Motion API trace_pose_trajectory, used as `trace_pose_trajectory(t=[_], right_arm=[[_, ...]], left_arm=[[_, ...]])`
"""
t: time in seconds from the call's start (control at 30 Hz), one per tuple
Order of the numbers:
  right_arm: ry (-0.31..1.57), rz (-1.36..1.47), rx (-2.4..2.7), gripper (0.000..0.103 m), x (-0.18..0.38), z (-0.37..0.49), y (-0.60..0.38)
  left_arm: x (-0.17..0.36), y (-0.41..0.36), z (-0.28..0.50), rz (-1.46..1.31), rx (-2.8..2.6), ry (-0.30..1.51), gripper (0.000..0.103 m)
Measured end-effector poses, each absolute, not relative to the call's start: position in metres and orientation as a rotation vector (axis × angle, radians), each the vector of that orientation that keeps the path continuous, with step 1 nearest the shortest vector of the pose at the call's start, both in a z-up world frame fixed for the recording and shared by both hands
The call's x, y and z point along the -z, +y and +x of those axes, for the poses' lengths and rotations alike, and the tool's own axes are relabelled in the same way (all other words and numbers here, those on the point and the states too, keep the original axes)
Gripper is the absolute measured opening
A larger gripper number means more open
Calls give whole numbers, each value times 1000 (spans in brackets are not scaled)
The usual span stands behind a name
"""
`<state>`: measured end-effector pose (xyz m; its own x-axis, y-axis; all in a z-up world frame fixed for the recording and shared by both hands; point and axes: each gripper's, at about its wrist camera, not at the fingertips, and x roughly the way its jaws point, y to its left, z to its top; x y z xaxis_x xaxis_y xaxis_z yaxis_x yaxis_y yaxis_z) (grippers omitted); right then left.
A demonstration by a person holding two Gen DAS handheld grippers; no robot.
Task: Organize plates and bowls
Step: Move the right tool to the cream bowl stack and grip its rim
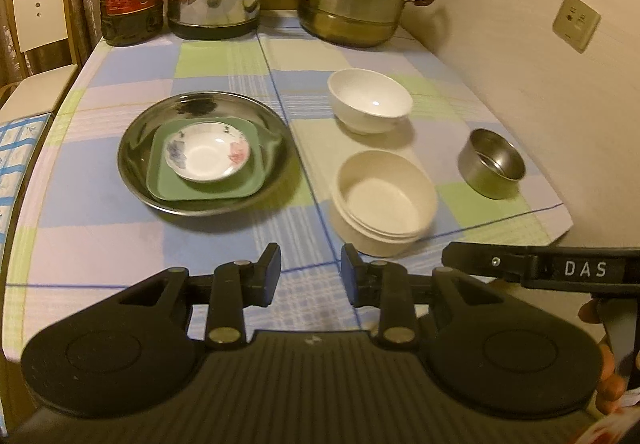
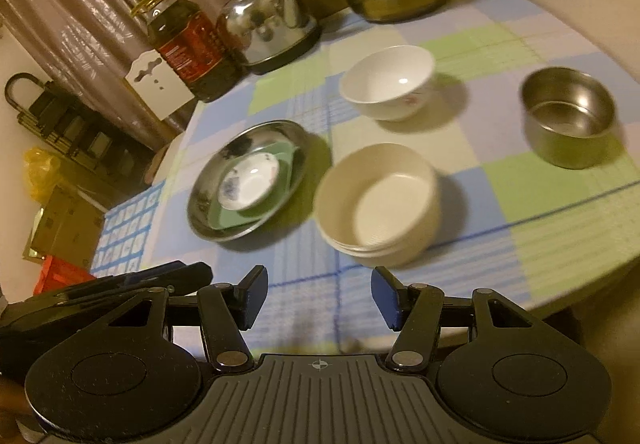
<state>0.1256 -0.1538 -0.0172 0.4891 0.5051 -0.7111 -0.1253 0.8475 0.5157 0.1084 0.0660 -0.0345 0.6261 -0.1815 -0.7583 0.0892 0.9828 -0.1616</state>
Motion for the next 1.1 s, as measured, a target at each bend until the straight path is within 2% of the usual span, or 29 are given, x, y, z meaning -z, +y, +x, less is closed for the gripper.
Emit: trace_pose_trajectory(t=[0.63,1.1], right_arm=[[979,381,-347,58,22,79,-226],[957,384,-324,58,28,100,-230]], left_arm=[[33,12,62,-141,104,852,29],[40,10,85,-135,89,866,29]])
